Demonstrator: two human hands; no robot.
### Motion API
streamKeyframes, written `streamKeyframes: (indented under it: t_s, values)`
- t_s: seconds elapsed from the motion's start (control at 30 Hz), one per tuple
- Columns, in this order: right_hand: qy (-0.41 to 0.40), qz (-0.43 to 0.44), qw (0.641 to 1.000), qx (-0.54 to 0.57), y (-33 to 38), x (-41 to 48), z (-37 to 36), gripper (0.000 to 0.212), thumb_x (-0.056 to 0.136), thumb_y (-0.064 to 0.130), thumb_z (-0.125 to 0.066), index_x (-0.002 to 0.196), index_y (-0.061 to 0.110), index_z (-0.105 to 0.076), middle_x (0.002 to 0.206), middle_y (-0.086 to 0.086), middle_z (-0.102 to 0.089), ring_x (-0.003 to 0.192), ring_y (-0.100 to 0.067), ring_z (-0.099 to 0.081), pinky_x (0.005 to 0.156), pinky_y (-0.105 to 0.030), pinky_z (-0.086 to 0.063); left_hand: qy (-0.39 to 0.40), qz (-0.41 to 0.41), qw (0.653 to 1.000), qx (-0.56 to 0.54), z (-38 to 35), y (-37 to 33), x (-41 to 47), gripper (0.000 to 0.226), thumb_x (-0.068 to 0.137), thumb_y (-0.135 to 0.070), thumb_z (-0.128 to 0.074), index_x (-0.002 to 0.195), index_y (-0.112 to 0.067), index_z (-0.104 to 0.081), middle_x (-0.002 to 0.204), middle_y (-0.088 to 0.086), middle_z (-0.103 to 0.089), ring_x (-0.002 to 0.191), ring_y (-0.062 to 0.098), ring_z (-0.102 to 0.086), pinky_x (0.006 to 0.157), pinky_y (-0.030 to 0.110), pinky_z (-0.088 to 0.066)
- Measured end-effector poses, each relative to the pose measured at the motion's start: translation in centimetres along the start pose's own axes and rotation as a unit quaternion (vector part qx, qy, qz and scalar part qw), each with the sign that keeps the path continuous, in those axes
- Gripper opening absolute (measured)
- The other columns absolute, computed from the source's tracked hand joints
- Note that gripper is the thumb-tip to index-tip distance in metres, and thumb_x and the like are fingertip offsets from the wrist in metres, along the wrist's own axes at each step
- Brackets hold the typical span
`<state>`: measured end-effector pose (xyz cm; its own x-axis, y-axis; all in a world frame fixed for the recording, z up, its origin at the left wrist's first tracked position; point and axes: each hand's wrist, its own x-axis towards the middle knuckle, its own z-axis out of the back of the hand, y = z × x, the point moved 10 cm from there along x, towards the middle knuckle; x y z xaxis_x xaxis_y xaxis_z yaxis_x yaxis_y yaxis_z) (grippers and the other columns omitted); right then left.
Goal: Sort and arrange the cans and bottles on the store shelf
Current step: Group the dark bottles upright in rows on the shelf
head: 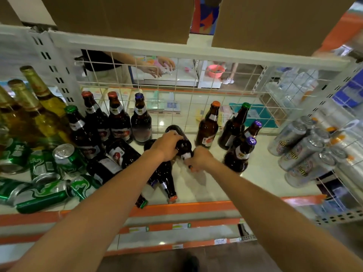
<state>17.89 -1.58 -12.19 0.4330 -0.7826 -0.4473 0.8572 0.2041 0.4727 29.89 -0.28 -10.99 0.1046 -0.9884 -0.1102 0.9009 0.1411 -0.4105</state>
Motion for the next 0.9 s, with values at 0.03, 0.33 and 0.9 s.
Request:
streamKeyframes:
  t_s: [0.03, 0.33, 0.9]
  values:
    - [0.0, 0.008, 0.999, -0.037, 0.8, -0.2, 1.7, 0.019, 0.086, 0.025, -0.068, 0.08, 0.01, -0.06, 0.075, -0.009, -0.068, 0.069, -0.023, -0.068, 0.063, -0.032, -0.056, -0.012, 0.013, 1.0, -0.004, 0.2, 0.2, 0.0, 0.062, 0.085, -0.013, -0.066, 0.143, -0.024, -0.047, 0.14, 0.007, -0.042, 0.125, 0.031, -0.047, 0.099, 0.046, -0.047]
    - [-0.096, 0.15, 0.962, -0.205, 11.8, 2.1, 11.7, 0.022, 0.088, 0.024, -0.07, 0.09, 0.002, -0.068, 0.079, -0.008, -0.062, 0.073, -0.025, -0.059, 0.057, -0.029, -0.042, -0.142, 0.163, 0.969, -0.121, 2.7, 3.3, 1.2, 0.053, 0.082, -0.046, -0.072, 0.121, -0.016, -0.052, 0.113, 0.003, -0.064, 0.102, 0.026, -0.062, 0.079, 0.038, -0.051]
    - [-0.153, 0.199, 0.965, -0.078, 14.2, 4.7, 8.8, 0.055, 0.094, 0.031, -0.063, 0.138, 0.007, -0.041, 0.109, -0.015, -0.064, 0.102, -0.035, -0.061, 0.073, -0.037, -0.049, -0.086, 0.209, 0.97, -0.091, 2.8, 9.7, -1.3, 0.015, 0.092, -0.023, -0.061, 0.101, -0.018, -0.073, 0.097, 0.006, -0.071, 0.094, 0.027, -0.066, 0.077, 0.038, -0.055]
